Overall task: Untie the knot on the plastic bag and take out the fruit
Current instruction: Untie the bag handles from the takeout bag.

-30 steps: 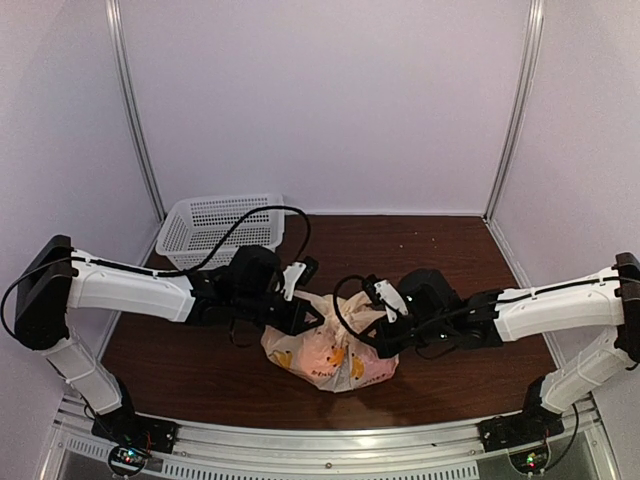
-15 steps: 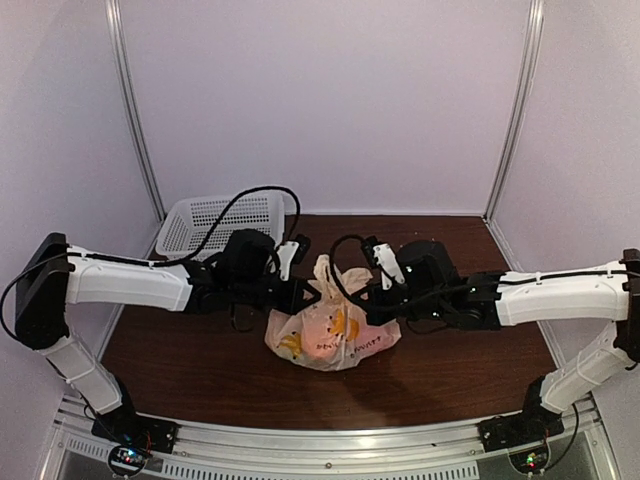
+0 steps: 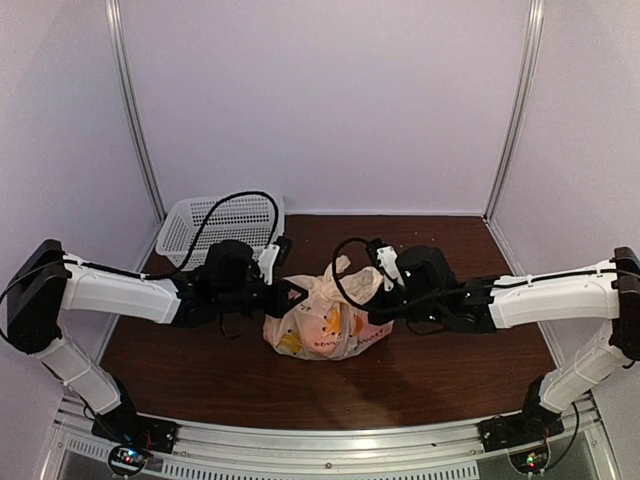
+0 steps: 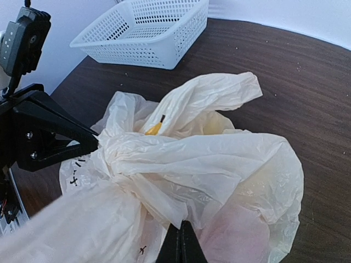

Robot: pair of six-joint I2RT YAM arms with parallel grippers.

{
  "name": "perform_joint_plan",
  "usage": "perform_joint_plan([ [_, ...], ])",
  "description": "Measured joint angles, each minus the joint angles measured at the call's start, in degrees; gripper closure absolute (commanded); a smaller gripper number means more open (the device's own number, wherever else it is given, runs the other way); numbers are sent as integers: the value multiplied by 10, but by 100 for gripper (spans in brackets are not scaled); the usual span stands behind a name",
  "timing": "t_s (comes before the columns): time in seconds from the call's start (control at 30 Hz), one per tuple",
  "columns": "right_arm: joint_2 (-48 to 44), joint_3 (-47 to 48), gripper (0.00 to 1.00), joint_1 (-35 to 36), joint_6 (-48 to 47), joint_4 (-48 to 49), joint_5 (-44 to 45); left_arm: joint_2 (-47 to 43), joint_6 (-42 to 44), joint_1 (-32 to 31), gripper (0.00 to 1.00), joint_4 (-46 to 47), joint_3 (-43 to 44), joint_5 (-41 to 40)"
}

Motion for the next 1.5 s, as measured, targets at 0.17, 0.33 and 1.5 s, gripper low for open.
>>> perform_joint_plan([
  [0.17,3,-30,100,0,14,17,-3,0,-9,-1,100,20,-27,5],
  [0.33,2,-39,100,0,20,22,-3,-8,-12,-2,100,19,-31,2],
  [1.5,-24,-78,72,2,38,35,-2,-77,-35,16,100,-10,-87,-43],
])
